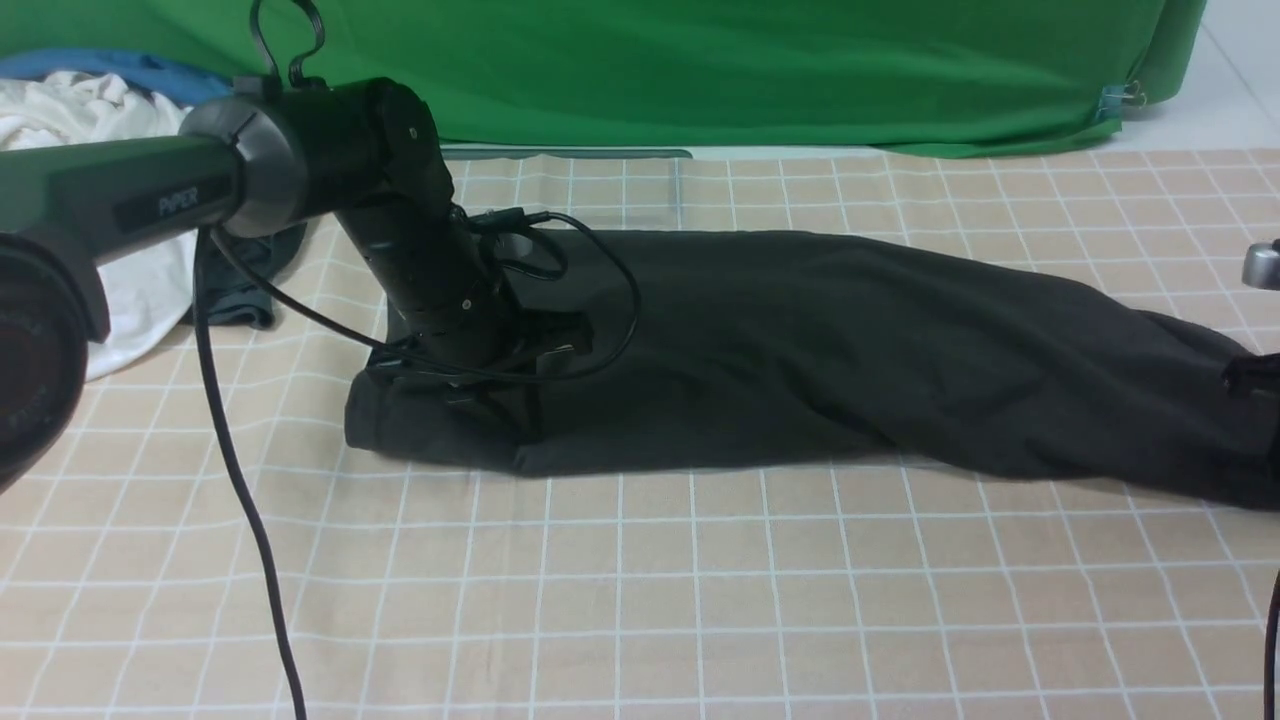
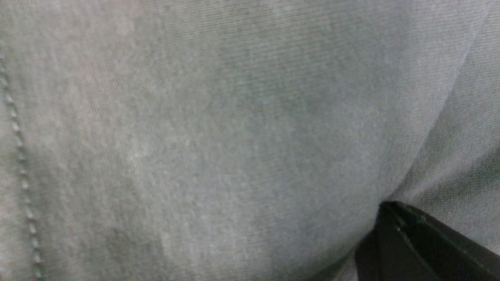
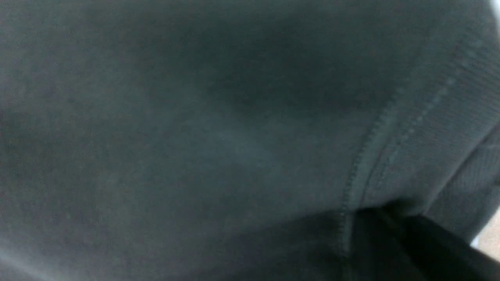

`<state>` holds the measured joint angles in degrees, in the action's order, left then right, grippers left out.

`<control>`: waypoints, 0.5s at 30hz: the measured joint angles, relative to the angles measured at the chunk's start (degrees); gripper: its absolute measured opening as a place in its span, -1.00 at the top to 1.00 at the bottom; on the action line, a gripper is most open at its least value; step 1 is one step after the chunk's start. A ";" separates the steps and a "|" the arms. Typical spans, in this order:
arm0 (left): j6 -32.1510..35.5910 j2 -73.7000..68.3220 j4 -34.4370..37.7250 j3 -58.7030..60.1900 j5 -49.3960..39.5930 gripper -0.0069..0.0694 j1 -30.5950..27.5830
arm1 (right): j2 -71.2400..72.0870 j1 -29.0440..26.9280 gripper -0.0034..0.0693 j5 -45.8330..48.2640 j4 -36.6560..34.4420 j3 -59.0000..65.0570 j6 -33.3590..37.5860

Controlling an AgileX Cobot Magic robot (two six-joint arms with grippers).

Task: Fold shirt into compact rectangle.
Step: 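Pull the folded dark garment lengthwise by its ends to straighten it flat on the table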

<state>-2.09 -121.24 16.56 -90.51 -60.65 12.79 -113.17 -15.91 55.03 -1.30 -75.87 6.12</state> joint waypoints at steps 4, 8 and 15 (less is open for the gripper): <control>0.16 0.00 0.00 0.05 0.05 0.78 0.00 | 0.00 -0.96 0.79 5.02 3.08 -3.64 0.55; 0.31 0.00 0.00 0.05 0.12 0.78 0.00 | 0.61 -3.54 0.79 9.41 4.01 -9.01 0.43; 0.42 0.00 0.21 0.05 0.45 0.78 0.23 | 1.10 -4.92 0.79 13.97 4.67 -13.29 1.19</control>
<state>-1.67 -121.24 16.77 -90.47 -60.21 13.01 -112.06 -20.84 69.00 3.37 -89.16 7.31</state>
